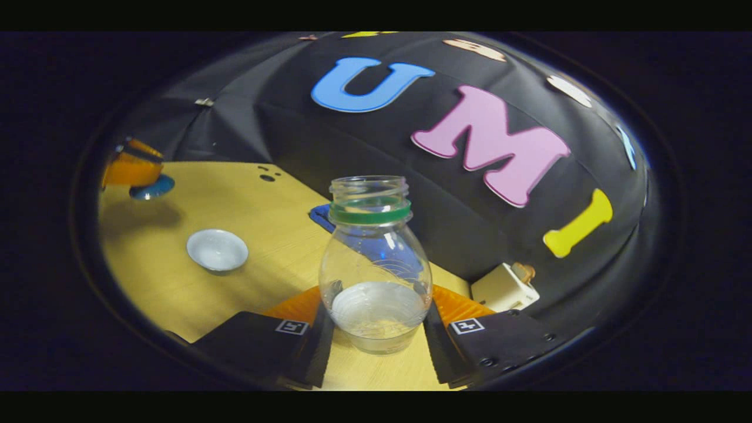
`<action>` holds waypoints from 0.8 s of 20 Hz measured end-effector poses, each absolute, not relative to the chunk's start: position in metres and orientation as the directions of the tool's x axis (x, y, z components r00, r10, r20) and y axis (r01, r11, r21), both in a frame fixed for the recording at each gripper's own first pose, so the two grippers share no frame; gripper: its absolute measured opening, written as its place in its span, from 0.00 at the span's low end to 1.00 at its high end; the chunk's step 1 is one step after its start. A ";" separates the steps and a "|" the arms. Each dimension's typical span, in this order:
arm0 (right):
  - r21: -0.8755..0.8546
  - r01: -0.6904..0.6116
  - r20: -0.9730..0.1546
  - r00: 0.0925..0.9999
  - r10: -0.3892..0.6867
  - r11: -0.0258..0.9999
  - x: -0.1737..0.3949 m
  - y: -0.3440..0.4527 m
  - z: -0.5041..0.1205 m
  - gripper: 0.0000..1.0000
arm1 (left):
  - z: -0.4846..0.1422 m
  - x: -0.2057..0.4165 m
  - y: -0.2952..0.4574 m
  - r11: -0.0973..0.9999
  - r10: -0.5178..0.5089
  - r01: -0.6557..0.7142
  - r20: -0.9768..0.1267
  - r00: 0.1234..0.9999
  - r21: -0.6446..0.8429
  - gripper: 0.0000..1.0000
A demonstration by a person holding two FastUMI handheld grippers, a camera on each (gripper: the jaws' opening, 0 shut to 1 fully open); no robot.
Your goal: Open the teacup lid with one hand, grasp the water bottle and pour water into the teacup with the other hand; after pouring, place the water bottle on the coaster and then close the teacup lid.
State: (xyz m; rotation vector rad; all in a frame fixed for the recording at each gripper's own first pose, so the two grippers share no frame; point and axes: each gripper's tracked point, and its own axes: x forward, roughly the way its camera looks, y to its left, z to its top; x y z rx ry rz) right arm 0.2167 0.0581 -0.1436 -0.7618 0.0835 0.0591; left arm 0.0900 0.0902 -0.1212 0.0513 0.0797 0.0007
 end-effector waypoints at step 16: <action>-0.939 -0.144 -0.096 0.982 0.162 0.311 0.267 0.118 -0.182 0.72 | -0.146 0.063 0.155 0.996 0.084 -0.085 -0.097 0.992 -0.009 0.30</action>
